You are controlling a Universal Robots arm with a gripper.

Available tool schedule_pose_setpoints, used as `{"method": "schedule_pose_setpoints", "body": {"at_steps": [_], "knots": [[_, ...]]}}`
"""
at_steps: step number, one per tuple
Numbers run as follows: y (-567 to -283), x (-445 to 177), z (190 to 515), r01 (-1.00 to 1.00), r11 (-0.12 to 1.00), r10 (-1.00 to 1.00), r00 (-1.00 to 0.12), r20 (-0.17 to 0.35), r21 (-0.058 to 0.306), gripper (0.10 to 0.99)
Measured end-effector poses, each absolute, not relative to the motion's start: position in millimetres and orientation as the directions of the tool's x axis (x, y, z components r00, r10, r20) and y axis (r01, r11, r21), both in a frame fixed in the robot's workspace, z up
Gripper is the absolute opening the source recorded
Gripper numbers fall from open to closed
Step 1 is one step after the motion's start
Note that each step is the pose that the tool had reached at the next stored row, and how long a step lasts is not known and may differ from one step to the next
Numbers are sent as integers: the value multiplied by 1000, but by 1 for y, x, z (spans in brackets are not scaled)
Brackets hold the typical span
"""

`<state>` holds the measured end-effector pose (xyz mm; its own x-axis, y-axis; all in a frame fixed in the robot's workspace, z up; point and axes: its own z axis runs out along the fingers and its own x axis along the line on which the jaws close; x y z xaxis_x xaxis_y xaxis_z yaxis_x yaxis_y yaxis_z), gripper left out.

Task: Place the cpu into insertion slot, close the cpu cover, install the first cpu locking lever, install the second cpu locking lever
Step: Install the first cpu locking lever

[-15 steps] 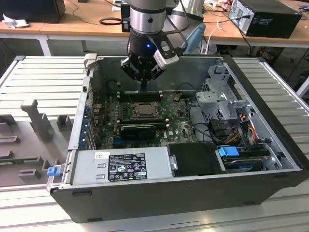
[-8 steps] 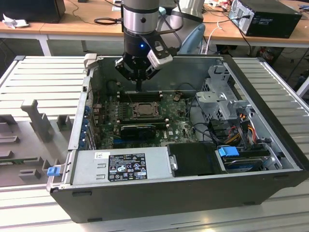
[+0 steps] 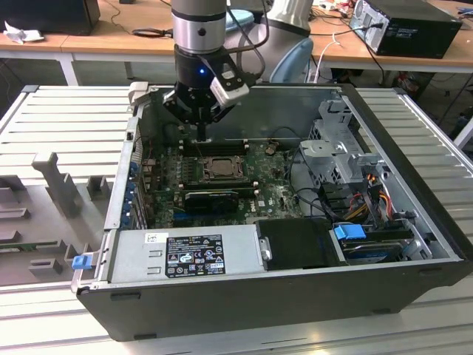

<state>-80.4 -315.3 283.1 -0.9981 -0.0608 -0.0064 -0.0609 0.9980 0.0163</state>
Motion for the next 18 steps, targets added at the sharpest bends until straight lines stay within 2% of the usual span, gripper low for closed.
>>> {"method": "schedule_pose_setpoints", "body": {"at_steps": [9, 18], "knots": [[-313, -114, 267, -11, 1000, -11, -1000, -14, 16, 106], [-287, -113, 259, -11, 1000, -11, -1000, -12, 16, 106]]}}
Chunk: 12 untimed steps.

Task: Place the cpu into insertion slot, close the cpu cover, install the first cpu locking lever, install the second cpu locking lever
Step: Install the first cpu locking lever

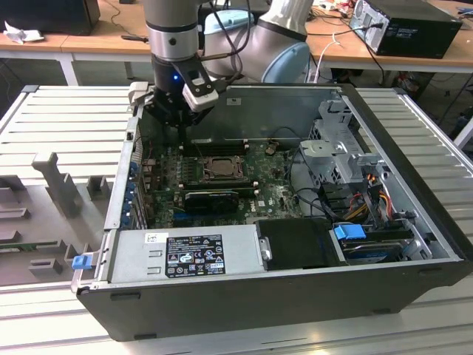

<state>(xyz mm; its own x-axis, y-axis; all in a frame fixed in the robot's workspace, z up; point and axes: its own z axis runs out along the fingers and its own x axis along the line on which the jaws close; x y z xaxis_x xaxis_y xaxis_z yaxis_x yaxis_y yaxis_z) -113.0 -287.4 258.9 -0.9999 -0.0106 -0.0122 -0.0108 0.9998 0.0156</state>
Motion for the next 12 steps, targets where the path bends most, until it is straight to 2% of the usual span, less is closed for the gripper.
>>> {"method": "schedule_pose_setpoints", "body": {"at_steps": [12], "knots": [[-285, -94, 258, -11, 1000, -11, -1000, -10, 15, 106]]}}
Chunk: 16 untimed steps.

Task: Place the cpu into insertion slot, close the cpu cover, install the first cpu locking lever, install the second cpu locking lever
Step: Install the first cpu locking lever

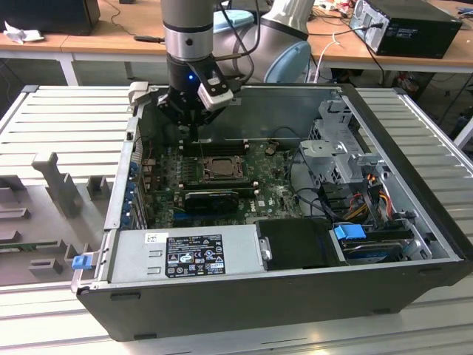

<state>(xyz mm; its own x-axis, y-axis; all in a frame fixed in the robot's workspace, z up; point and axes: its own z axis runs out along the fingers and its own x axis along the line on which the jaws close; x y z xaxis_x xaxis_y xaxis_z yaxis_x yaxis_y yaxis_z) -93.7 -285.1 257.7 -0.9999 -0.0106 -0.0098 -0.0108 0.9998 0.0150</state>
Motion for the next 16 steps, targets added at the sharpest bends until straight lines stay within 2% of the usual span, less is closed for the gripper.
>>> {"method": "schedule_pose_setpoints", "body": {"at_steps": [16], "knots": [[-285, -86, 258, -11, 1000, -11, -1000, -10, 15, 106]]}}
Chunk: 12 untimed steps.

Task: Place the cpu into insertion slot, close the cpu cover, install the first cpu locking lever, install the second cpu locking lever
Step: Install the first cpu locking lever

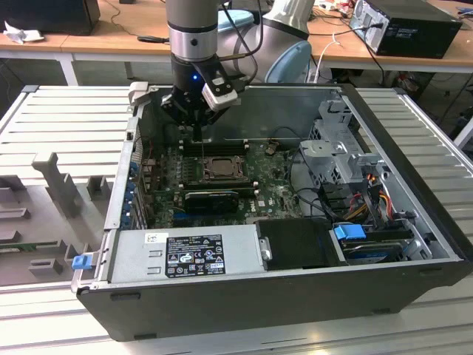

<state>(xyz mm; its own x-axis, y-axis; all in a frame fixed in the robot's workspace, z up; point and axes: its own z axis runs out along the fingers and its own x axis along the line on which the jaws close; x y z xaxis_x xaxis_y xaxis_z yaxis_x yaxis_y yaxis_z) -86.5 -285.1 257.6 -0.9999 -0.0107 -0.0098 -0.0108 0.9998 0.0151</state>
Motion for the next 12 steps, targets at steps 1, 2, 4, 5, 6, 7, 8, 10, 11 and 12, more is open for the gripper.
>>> {"method": "schedule_pose_setpoints", "body": {"at_steps": [1, 2, 4, 5, 6, 7, 8, 10, 11, 12], "knots": [[-285, -86, 258, -11, 1000, -11, -1000, -10, 15, 106], [-285, -85, 258, -11, 1000, -11, -1000, -10, 15, 106], [-285, -84, 258, -11, 1000, -11, -1000, -10, 15, 106], [-285, -83, 258, -11, 1000, -11, -1000, -10, 15, 106], [-285, -82, 258, -11, 1000, -11, -1000, -10, 15, 106], [-285, -81, 258, -11, 1000, -11, -1000, -10, 15, 106], [-285, -79, 258, -11, 1000, -11, -1000, -10, 15, 106], [-285, -78, 258, -11, 1000, -11, -1000, -10, 15, 106], [-285, -77, 257, -11, 1000, -11, -1000, -10, 15, 106], [-285, -75, 257, -11, 1000, -11, -1000, -10, 15, 106]]}}
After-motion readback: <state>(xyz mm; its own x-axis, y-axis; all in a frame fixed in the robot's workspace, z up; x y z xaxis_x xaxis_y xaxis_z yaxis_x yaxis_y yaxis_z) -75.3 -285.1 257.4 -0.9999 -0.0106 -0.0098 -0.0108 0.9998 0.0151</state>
